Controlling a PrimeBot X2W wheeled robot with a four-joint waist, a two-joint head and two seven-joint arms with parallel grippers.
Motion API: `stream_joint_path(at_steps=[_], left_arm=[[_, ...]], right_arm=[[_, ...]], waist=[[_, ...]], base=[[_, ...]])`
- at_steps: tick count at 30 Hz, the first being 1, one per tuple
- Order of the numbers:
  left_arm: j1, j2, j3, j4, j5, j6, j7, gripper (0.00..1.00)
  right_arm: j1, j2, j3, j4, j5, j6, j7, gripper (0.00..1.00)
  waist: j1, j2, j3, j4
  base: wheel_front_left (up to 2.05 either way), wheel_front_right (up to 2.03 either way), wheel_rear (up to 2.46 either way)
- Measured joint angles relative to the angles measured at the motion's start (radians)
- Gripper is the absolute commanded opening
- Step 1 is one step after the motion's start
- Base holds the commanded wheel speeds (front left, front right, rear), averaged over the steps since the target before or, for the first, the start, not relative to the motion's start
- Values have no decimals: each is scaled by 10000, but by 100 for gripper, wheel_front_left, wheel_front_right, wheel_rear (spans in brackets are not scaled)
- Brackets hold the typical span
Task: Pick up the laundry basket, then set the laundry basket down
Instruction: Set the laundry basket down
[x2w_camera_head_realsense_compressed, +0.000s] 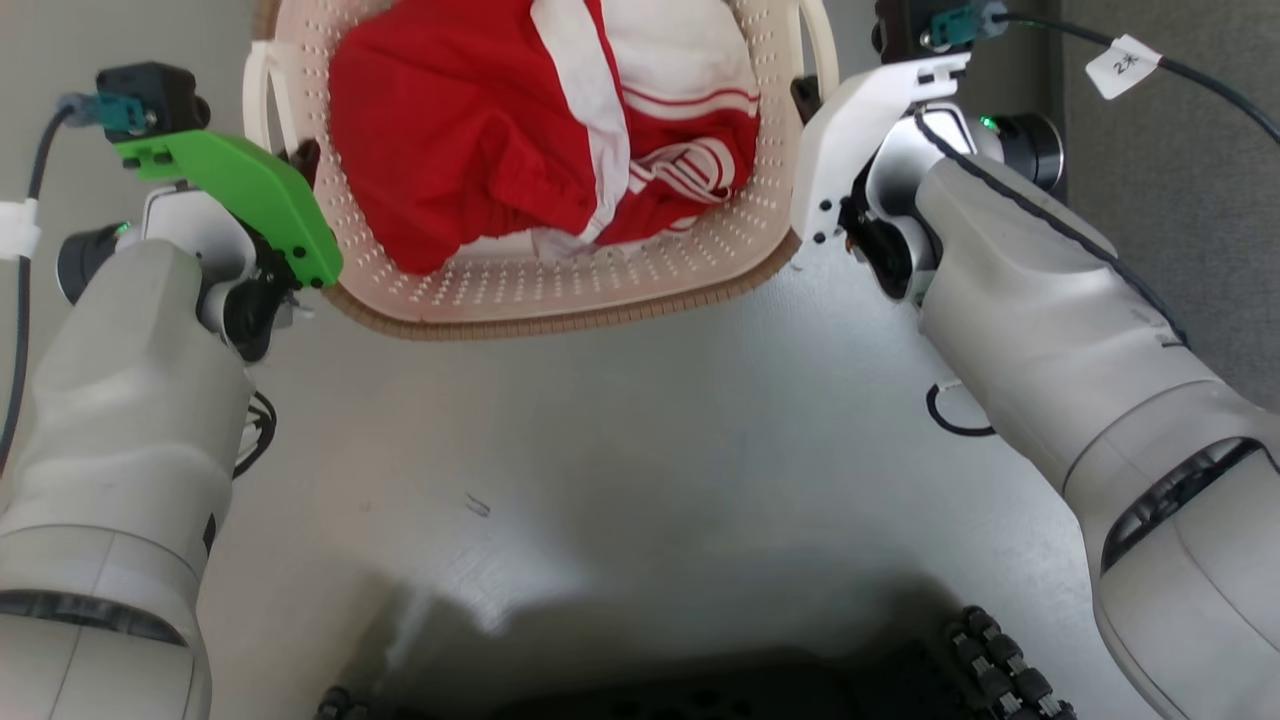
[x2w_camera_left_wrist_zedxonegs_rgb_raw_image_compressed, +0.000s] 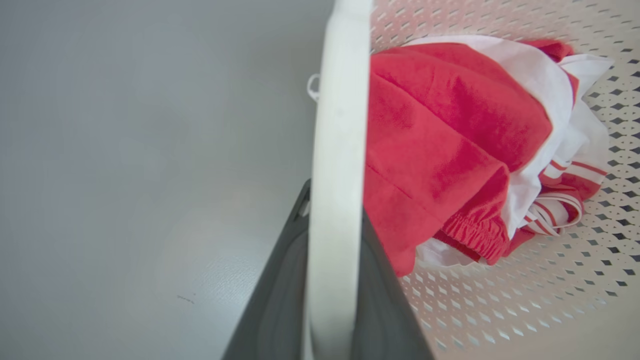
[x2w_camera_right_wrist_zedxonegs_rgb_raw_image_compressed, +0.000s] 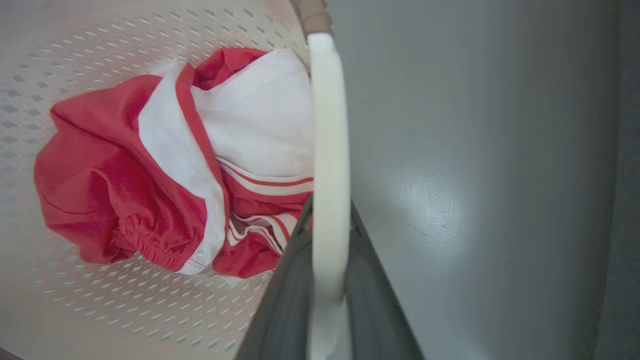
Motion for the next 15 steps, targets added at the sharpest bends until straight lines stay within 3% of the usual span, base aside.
stream_joint_path(at_steps=[15], left_arm=[[-657, 29, -111, -27, 173, 0, -575, 0]], right_arm=[[-708, 38, -192, 311, -203, -12, -821, 0]], waist=[[0, 0, 1046, -24]], base=[[0, 0, 0]])
